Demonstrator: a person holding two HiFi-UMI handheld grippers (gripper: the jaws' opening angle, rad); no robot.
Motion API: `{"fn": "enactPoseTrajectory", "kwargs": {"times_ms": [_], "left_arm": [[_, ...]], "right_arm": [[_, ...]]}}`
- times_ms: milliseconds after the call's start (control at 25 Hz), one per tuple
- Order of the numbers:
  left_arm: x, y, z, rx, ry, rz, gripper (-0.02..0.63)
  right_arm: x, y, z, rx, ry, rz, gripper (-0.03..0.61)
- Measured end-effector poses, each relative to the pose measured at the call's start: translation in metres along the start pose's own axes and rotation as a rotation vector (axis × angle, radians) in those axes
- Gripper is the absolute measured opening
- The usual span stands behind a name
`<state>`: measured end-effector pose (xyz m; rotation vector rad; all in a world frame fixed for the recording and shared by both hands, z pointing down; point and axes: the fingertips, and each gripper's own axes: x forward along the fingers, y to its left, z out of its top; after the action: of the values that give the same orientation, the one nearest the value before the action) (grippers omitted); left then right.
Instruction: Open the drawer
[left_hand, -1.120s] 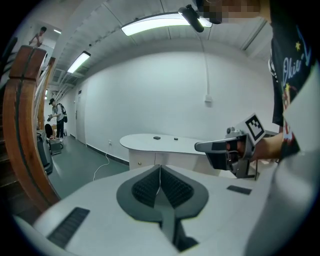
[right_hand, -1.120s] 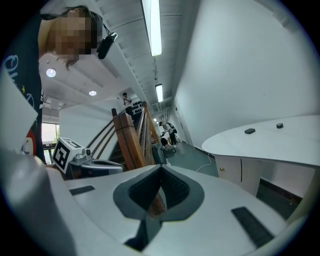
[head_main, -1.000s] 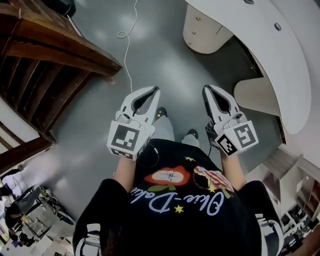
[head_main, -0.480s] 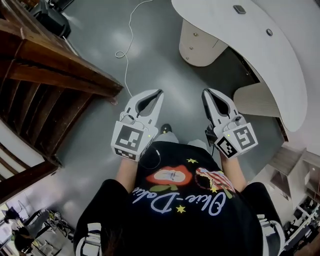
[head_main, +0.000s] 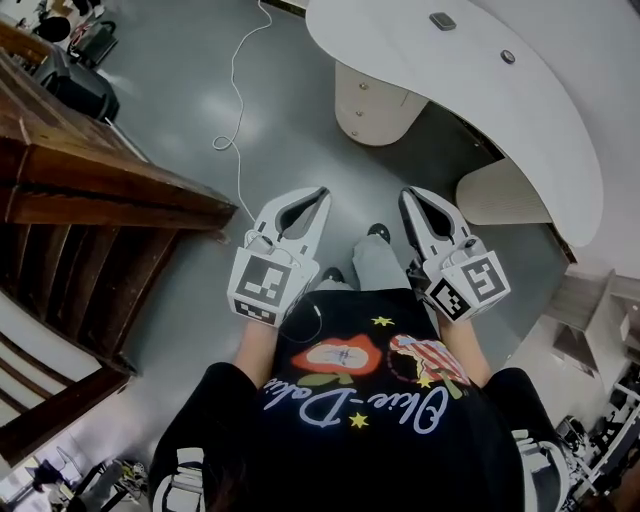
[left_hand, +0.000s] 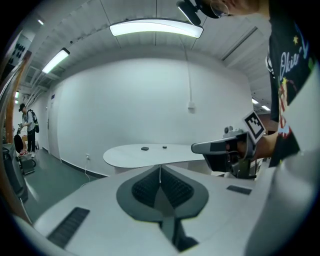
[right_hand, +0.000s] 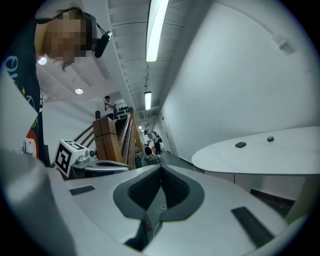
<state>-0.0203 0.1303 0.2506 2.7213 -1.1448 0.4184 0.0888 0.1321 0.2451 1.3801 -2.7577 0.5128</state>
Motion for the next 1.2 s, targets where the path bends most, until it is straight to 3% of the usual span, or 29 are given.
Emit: {"fn": "enactPoseTrajectory", "kwargs": {"times_ms": [760, 1000, 1200], "left_arm": [[0.126, 0.051, 0.048, 0.012, 0.032, 0.101, 0.006], [0.158, 0.068, 0.047, -0.053, 0.049, 0.145, 0.006], [0.177, 0.082, 0.025, -0.102, 0.109, 0.198, 0.006]], "right_arm": [[0.086, -0.116, 0.042, 0.010, 0.004, 0.132, -0.002], [0.115, -0.145, 0.045, 0.011, 0.056, 0.194, -0.002], [0.135, -0.163, 0.030, 0.032, 0.106, 0.246, -0.002]]}}
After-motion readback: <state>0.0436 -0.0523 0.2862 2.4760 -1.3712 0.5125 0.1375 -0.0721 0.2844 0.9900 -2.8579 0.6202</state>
